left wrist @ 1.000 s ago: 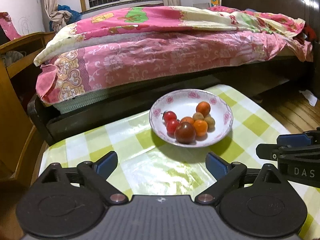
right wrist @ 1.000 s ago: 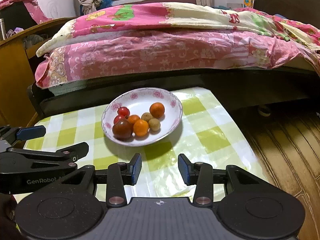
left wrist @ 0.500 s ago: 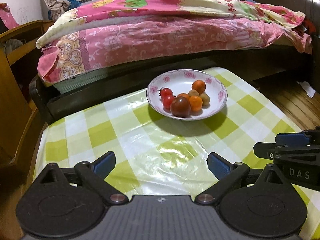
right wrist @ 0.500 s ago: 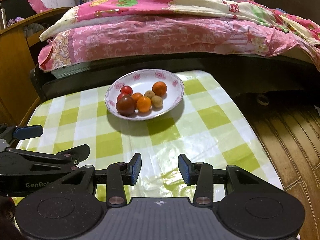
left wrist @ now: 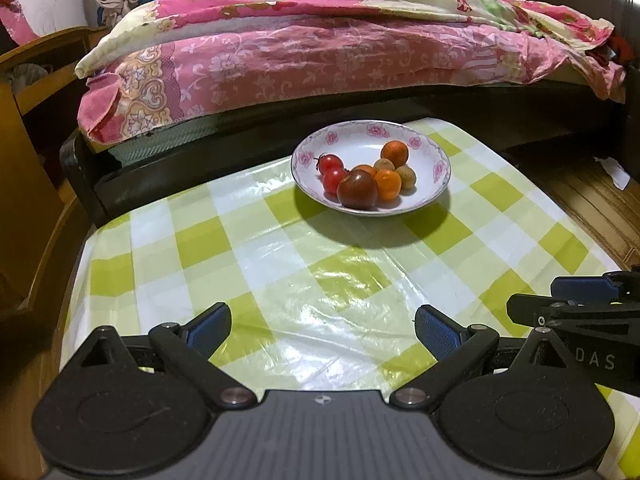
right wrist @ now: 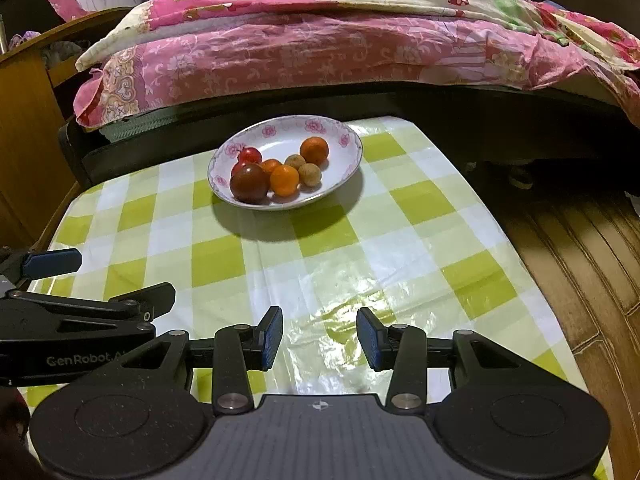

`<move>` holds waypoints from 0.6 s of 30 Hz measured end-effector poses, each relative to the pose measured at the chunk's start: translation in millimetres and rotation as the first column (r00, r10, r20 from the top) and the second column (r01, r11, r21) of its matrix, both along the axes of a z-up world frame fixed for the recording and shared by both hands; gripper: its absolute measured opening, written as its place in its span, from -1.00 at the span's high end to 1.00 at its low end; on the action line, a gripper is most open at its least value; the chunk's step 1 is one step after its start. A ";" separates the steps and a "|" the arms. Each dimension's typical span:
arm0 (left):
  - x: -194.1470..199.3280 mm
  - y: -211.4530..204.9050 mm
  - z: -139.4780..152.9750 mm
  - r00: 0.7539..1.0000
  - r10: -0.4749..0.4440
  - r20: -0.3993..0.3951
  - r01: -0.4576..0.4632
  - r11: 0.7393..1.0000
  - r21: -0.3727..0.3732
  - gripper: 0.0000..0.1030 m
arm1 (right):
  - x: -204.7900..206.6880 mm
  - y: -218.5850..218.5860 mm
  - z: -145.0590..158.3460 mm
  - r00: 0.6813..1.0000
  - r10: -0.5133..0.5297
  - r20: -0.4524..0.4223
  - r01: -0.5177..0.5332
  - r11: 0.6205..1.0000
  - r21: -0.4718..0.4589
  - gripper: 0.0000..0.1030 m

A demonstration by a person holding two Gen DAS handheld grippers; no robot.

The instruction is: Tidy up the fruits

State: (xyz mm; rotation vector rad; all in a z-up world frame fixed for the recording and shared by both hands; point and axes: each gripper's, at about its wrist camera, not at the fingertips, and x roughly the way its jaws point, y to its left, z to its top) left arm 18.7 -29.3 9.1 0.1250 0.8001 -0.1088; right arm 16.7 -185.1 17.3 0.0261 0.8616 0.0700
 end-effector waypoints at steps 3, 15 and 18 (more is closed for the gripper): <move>-2.1 -1.5 -1.8 1.000 -0.002 -0.005 0.002 1.000 0.006 -1.00 | -1.3 1.1 -1.3 1.000 0.002 -0.003 -0.002 1.000 0.005 0.28; -8.2 -2.1 -3.5 1.000 0.008 -0.005 -0.008 1.000 0.017 -1.00 | -7.7 1.1 -1.2 1.000 -0.010 -0.015 0.010 1.000 0.027 0.24; -9.5 -1.9 -3.7 1.000 0.011 -0.006 -0.011 1.000 0.020 -1.00 | -10.8 2.2 -0.8 1.000 -0.009 -0.017 0.009 0.999 0.030 0.22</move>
